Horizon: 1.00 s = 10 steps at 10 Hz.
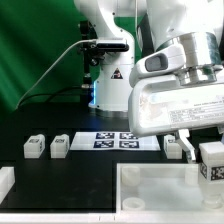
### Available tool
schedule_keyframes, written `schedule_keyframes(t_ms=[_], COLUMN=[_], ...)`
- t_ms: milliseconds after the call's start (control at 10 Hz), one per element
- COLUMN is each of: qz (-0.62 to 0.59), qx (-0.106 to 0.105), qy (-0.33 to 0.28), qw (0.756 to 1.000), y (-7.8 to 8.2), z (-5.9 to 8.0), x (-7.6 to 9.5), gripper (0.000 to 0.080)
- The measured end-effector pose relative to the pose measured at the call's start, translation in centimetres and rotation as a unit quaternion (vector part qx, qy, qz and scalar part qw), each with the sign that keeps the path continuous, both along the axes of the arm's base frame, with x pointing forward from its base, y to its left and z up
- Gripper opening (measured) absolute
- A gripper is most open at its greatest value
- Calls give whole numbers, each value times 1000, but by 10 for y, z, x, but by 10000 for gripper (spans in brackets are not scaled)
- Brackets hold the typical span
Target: Assemble one leg
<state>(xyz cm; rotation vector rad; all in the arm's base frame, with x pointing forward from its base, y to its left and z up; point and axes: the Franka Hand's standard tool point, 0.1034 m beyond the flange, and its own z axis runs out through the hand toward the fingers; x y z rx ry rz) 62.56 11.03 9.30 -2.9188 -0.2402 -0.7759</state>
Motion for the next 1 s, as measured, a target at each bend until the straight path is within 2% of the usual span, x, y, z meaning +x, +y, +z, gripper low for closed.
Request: schedule_keyframes(t_ms=[600,1000], qz=[-1,4], qx=[0,-4], qy=[-29,-19], qw=[1000,1000], y=[3,4], z=[-1,0], x=[-2,-19], gripper=[292,292])
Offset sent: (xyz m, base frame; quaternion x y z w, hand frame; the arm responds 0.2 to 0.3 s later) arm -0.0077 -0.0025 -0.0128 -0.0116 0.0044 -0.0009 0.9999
